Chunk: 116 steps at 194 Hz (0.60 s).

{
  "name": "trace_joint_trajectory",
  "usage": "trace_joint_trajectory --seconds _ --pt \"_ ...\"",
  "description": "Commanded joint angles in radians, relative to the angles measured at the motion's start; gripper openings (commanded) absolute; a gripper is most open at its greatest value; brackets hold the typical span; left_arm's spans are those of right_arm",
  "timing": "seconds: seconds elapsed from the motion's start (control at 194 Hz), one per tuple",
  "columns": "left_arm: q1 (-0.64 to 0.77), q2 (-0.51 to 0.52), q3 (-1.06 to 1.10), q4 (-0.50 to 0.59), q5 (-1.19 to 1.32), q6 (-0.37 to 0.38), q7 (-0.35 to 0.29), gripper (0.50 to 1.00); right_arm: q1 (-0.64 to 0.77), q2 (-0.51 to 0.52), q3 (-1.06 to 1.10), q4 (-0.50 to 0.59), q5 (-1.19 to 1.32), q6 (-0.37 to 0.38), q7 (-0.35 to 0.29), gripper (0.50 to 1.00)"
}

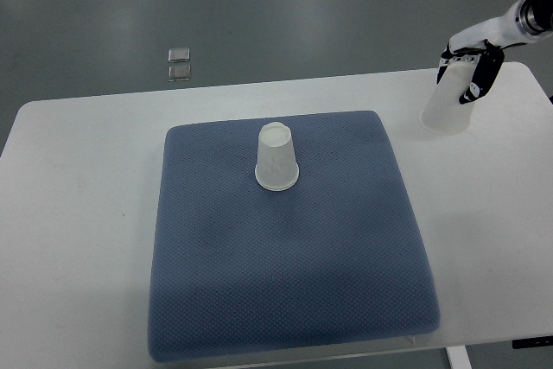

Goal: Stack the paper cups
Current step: 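Lift the gripped cup up off the table with the right hand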

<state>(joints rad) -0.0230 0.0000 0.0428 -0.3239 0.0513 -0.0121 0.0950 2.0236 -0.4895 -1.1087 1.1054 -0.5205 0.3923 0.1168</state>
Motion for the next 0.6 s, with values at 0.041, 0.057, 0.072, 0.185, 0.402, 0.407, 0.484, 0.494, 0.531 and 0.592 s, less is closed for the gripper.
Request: trace_joint_trajectory --seconds 0.041,0.057,0.072,0.185,0.402,0.407,0.484,0.494,0.531,0.592 --pt "0.000 0.000 0.000 -0.011 0.001 0.000 0.000 1.000 0.179 0.000 -0.034 0.067 -0.001 0.071 0.000 0.648" --pt "0.000 0.000 0.000 -0.011 0.001 0.000 0.000 1.000 0.191 0.000 -0.034 0.071 -0.001 0.076 0.000 0.648" --pt "0.000 0.000 0.000 -0.012 0.001 0.000 0.000 1.000 0.211 -0.001 -0.034 0.080 -0.001 0.082 0.000 0.648" --pt "0.000 0.000 0.000 -0.020 0.001 0.000 0.000 1.000 0.291 0.000 -0.037 0.111 -0.001 0.117 0.000 0.650" --pt "0.000 0.000 0.000 -0.024 0.001 0.000 0.000 1.000 0.356 0.002 -0.056 0.137 0.000 0.134 0.000 0.652" --pt "0.000 0.000 0.000 -0.024 0.001 0.000 0.000 1.000 0.356 0.002 -0.056 0.137 0.000 0.134 0.000 0.652" --pt "0.000 0.000 -0.001 -0.024 0.001 0.000 0.000 1.000 0.371 0.005 -0.060 0.137 -0.001 0.143 0.000 0.652" --pt "0.000 0.000 -0.001 -0.024 0.001 0.000 0.000 1.000 0.372 0.003 -0.060 0.137 -0.001 0.143 0.000 0.654" --pt "0.000 0.000 -0.001 -0.024 0.001 0.000 0.000 1.000 0.380 0.000 -0.060 0.137 -0.001 0.151 0.000 0.654" --pt "0.000 0.000 -0.001 -0.024 0.001 0.000 0.000 1.000 0.392 0.000 -0.060 0.136 -0.001 0.163 0.001 0.656"
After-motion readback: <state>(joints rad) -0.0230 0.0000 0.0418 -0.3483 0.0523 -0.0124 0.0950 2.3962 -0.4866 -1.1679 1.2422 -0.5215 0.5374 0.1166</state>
